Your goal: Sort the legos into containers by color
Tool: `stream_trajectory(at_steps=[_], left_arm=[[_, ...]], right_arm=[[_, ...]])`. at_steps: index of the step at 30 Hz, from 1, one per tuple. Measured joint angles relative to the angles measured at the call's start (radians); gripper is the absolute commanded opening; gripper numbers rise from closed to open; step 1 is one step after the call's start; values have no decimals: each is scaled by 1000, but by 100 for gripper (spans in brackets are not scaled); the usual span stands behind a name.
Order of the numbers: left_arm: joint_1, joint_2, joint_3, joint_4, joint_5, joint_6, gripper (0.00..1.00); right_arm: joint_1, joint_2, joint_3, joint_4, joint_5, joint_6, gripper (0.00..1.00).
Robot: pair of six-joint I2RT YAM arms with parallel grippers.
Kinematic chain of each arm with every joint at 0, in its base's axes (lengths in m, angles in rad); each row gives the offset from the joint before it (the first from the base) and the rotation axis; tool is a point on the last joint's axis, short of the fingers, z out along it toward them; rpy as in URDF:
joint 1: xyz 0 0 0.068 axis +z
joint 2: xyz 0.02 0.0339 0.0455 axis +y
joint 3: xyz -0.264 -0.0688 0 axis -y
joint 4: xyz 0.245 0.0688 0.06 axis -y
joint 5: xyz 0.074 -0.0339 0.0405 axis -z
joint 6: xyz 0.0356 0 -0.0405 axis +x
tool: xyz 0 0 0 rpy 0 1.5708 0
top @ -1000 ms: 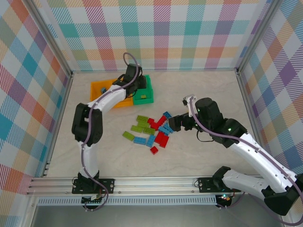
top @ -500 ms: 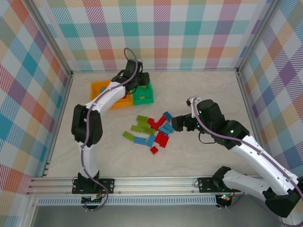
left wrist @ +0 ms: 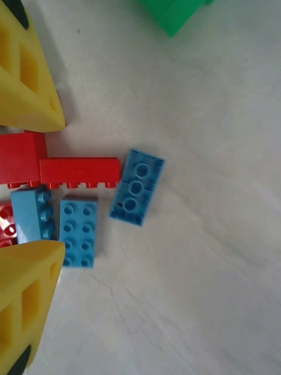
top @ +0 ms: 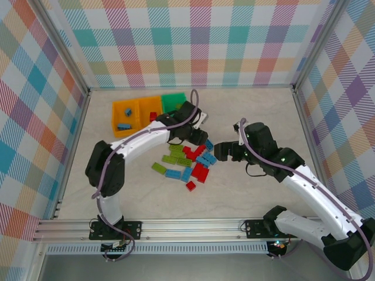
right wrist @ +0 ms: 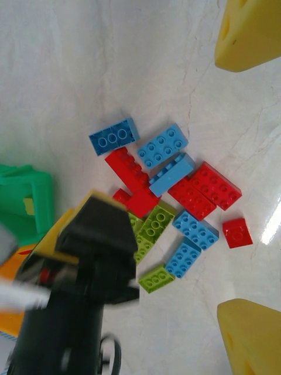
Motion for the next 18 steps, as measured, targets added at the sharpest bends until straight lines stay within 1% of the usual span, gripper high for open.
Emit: stream_trajectory(at_steps=[6, 11, 15, 18], left_arm=[[-5, 172, 48, -40, -3, 4, 56], [-5, 234, 79, -51, 1, 11, 51], [-5, 259, 100, -48, 1, 21, 44], [-5, 263, 100, -48, 1, 29, 34]], right_arm=[[0, -34, -8, -10, -5, 20, 100], [0, -47, -10, -11, -5, 22, 100], [0, -42, -10, -11, -5, 25, 100], [0, -37, -10, -10, -5, 26, 100]])
